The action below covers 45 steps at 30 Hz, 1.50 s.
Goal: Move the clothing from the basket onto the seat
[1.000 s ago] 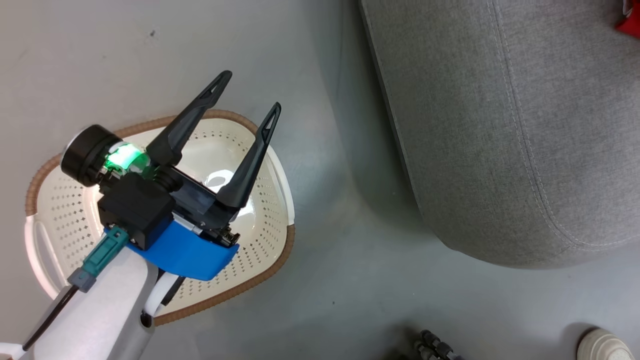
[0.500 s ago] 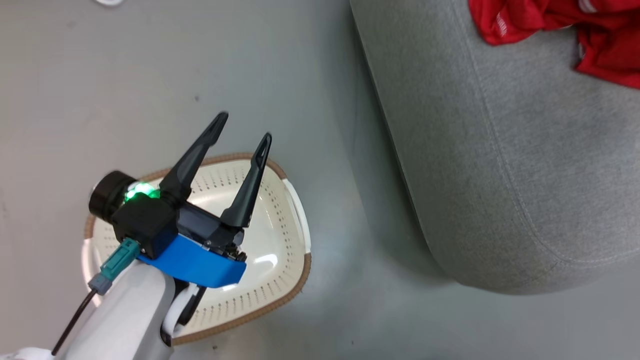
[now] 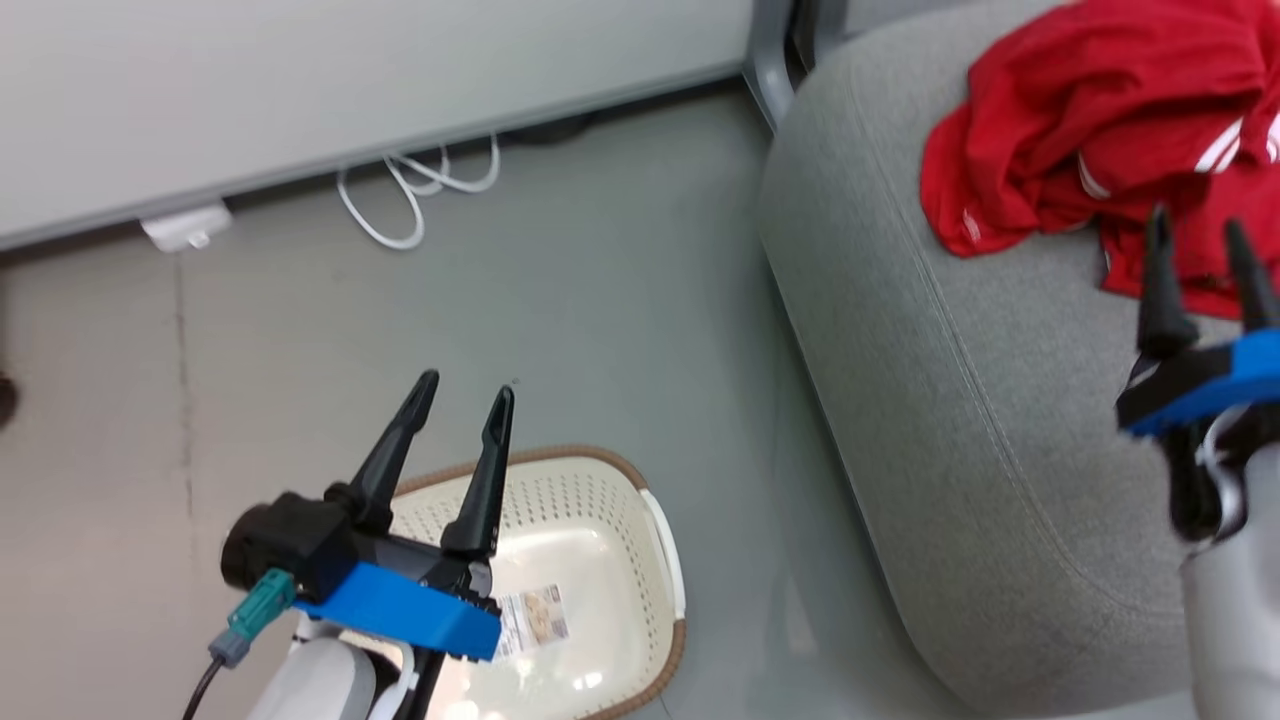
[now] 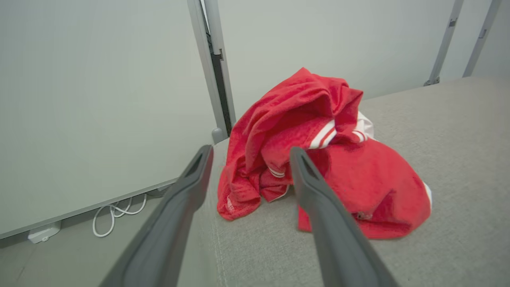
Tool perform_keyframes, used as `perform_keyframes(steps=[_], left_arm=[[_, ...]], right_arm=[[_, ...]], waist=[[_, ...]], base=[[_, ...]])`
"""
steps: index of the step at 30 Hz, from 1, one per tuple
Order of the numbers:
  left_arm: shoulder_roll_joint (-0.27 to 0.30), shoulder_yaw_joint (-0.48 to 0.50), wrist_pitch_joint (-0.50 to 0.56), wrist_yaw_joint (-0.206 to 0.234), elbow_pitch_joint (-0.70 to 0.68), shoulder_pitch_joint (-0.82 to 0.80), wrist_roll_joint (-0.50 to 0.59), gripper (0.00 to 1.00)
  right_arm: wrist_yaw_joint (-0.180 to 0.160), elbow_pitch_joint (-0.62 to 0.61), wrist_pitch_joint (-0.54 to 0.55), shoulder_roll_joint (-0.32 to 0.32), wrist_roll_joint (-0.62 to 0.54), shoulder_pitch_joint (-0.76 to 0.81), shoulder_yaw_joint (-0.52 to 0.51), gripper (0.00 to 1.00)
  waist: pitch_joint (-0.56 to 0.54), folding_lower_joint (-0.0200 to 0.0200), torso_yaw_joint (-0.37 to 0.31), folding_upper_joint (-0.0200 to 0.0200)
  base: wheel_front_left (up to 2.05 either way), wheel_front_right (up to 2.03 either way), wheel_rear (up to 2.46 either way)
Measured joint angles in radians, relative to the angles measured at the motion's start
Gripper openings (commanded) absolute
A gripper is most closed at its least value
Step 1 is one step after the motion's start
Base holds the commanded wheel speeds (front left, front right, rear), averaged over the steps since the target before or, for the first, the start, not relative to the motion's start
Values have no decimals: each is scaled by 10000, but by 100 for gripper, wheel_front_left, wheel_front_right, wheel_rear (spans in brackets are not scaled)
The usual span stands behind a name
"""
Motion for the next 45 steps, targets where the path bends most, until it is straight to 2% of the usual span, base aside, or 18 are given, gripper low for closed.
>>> perform_keyframes(steps=[6,10,19,26,34,45], left_arm=[[-301,495,0,-79,213,577,259,100],[-506,830,-2,-82,353,848,391,100],[-825,1438,0,-98,665,1379,805,100],[-1007,1981,-2,-98,1001,1694,1093,100],[-1110,2303,0,-100,1386,1898,1269,100],[-1114,2481,0,-127,1509,1927,1365,100]], right_arm=[[-2,-1534,65,623,-96,1958,222,100],[-2,-2568,-75,922,-662,3067,384,100],[-2,-3800,-81,1386,-1453,4787,564,100],[-2,-3996,71,1423,-1170,5414,1068,100],[-2,-3946,81,1425,-1162,5737,1185,100],[-2,-3806,13,1425,-771,5945,1256,100]], waist=[[-770,0,567,1],[-1095,0,1010,0],[-1753,1,1887,0],[-2152,2,2459,0],[-2497,3,2944,0],[-2572,3,2987,0]], base=[[0,0,0],[0,0,0],[0,0,0],[0,0,0],[0,0,0],[0,0,0]])
